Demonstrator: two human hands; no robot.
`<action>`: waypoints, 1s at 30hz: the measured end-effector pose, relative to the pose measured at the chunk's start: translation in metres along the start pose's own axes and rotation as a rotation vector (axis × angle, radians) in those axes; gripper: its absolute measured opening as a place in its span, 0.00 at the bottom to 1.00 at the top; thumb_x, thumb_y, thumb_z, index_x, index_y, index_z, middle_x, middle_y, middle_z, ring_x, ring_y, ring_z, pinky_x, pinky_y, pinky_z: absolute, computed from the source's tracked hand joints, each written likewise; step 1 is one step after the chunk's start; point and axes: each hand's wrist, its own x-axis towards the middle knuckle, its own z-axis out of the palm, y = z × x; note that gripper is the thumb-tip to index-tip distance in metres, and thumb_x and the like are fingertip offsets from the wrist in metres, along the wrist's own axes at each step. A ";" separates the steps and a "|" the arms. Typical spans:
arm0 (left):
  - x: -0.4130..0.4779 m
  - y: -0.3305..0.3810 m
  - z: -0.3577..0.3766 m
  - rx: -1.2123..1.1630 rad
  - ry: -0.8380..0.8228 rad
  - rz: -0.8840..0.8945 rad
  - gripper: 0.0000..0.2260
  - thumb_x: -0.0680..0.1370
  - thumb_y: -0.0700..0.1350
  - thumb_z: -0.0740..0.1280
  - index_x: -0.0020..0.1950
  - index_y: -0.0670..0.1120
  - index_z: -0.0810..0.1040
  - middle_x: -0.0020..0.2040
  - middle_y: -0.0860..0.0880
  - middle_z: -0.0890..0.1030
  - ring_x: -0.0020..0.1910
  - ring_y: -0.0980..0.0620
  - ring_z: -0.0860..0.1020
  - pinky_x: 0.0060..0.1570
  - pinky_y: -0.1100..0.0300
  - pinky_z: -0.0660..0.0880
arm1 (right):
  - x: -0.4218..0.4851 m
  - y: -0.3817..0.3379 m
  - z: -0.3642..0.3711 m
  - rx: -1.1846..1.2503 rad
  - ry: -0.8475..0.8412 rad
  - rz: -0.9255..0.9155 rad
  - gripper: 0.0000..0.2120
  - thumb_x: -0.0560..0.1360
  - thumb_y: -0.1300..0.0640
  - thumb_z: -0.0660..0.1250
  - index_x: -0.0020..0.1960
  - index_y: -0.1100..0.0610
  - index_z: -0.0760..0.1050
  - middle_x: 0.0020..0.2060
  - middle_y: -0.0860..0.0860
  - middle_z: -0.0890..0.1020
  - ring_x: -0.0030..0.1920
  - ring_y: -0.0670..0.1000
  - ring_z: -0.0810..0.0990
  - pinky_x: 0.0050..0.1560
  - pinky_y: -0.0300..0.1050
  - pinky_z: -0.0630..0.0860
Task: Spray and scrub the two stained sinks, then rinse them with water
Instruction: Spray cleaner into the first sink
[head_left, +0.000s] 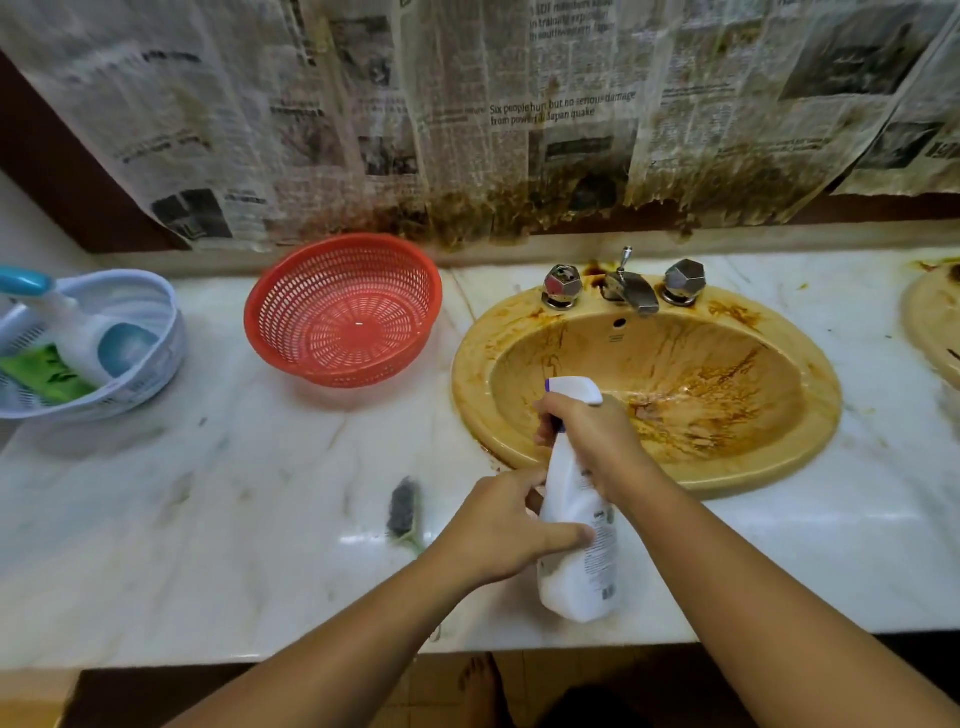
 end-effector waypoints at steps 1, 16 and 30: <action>-0.001 -0.003 -0.006 0.004 0.012 -0.002 0.20 0.66 0.60 0.79 0.56 0.59 0.83 0.45 0.58 0.83 0.43 0.59 0.83 0.46 0.51 0.84 | -0.002 -0.002 0.007 0.009 0.007 -0.004 0.12 0.67 0.52 0.73 0.28 0.56 0.80 0.31 0.54 0.84 0.41 0.63 0.87 0.55 0.64 0.81; 0.025 0.000 -0.058 0.002 0.090 0.023 0.15 0.67 0.54 0.79 0.53 0.61 0.86 0.42 0.57 0.85 0.39 0.58 0.82 0.46 0.54 0.83 | 0.015 -0.042 0.033 0.094 0.146 0.002 0.24 0.56 0.46 0.71 0.46 0.60 0.80 0.36 0.56 0.85 0.39 0.59 0.88 0.47 0.59 0.83; 0.073 0.034 -0.070 0.087 0.044 0.099 0.17 0.68 0.52 0.79 0.56 0.61 0.85 0.45 0.57 0.86 0.43 0.55 0.83 0.33 0.55 0.81 | 0.035 -0.070 0.003 0.147 0.212 -0.058 0.17 0.57 0.52 0.69 0.43 0.60 0.78 0.34 0.55 0.83 0.38 0.63 0.85 0.46 0.64 0.83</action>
